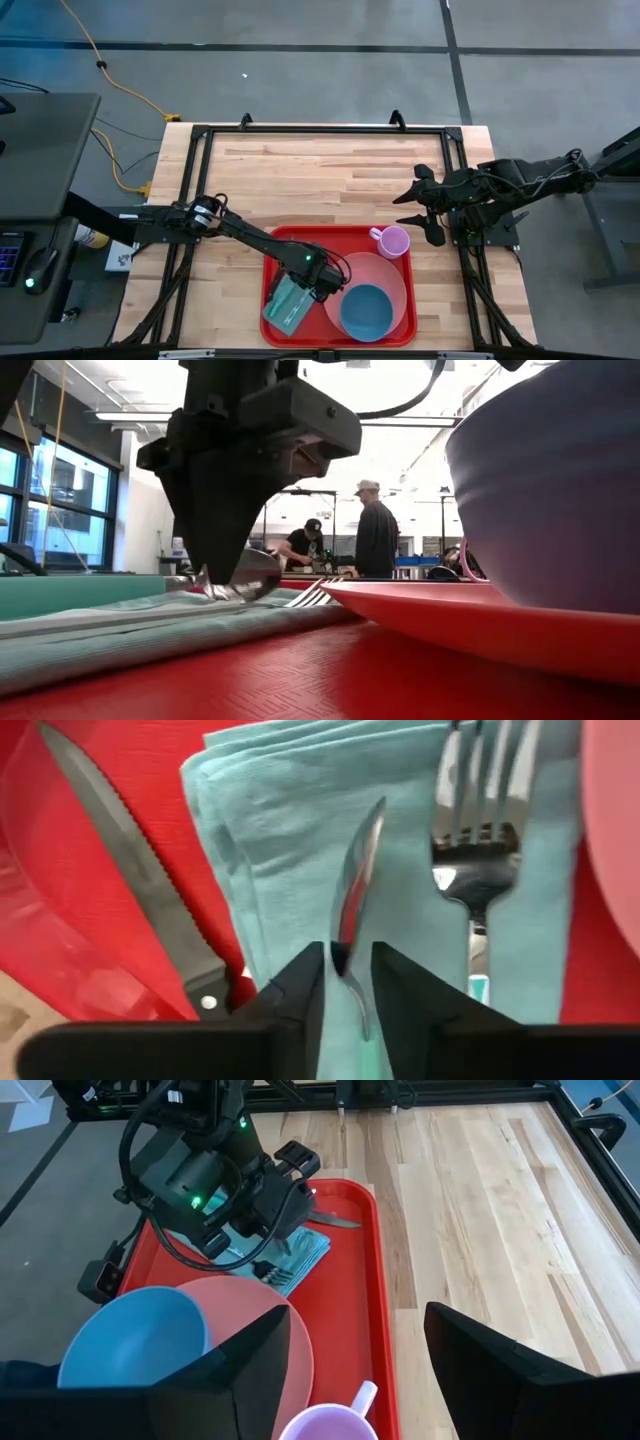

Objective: Set up tray
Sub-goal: Adjust the blue spoon on the blue napkin, then adjust the black knife on the blue napkin

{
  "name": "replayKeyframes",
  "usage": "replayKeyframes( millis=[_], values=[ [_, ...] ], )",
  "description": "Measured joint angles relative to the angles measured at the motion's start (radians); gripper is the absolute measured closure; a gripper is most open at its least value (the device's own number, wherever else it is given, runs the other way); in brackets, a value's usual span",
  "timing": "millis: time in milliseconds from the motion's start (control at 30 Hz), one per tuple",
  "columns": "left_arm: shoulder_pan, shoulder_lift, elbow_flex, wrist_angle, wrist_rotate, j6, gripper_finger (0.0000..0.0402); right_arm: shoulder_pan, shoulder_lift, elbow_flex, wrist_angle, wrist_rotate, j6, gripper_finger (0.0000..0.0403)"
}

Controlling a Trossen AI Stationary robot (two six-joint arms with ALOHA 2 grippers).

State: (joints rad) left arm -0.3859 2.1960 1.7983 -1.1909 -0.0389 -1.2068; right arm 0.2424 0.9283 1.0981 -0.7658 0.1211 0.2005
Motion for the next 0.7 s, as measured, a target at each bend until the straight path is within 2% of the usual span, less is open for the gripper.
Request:
replayKeyframes(
  millis=[100,233,400,700],
  values=[
    [0.0,0.0,0.001,0.002,-0.004,0.003,0.0269,0.0,0.0,0.0,0.0,0.0,0.0,0.0192],
    [0.0,0.0,0.001,-0.02,-0.004,-0.001,0.0267,0.0,0.0,0.0,0.0,-0.005,-0.001,0.0192],
    [0.0,0.0,0.001,-0.079,-0.005,-0.001,0.0287,0.0,0.0,0.0,0.0,-0.016,-0.002,0.0192],
    [0.0,0.0,0.001,-0.077,-0.005,0.003,0.0325,0.0,0.0,0.0,0.0,-0.016,-0.003,0.0192]
  ],
)
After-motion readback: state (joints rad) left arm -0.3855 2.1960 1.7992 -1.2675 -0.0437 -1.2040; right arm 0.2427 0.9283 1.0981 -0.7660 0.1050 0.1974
